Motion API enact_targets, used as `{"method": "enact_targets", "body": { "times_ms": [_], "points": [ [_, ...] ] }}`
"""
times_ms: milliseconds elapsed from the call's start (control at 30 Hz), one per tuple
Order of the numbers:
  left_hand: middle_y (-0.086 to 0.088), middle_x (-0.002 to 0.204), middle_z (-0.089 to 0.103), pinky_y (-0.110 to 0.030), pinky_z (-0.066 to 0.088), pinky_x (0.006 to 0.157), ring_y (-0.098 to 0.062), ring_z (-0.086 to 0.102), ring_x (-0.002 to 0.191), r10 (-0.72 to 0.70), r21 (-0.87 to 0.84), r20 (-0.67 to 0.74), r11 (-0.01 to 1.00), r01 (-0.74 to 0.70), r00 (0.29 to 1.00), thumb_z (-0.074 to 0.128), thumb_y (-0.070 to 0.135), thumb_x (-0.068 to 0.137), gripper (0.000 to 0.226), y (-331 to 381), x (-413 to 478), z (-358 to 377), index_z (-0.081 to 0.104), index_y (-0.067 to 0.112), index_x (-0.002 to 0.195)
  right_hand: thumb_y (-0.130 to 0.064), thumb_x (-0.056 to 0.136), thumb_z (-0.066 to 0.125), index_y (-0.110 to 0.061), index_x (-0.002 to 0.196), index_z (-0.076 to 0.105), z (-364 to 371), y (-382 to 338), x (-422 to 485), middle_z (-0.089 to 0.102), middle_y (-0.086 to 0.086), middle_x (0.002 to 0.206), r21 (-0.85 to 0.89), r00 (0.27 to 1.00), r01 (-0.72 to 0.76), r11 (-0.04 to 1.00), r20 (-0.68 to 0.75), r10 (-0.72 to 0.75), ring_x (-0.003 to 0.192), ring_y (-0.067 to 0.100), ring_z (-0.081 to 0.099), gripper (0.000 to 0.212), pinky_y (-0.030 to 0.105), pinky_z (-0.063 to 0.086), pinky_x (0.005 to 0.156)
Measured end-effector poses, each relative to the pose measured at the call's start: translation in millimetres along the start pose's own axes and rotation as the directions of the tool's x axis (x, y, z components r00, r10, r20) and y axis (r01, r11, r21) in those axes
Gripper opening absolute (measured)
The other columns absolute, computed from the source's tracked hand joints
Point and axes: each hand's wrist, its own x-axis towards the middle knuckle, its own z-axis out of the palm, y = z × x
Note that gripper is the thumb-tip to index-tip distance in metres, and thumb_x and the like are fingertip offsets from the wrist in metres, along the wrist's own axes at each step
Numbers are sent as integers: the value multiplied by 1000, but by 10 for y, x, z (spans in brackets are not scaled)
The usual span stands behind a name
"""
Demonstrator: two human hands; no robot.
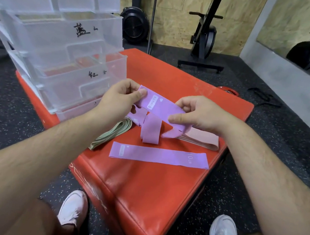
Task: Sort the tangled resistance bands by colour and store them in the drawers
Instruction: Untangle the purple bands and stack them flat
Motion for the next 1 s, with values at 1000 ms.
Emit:
{"method": "enact_targets", "body": {
  "times_ms": [1000],
  "points": [
    [-7,83,65,-29,38,69,-29,61,83,-142,778,-122,600,184,982,63,14,87,3,-913,-448,-319,65,14,84,-5,87,74,-15,105,52,-111,1091,-671,66,7,80,-170,889,-456,873,-138,438,68,16,67,30,33,54,64]
  ]
}}
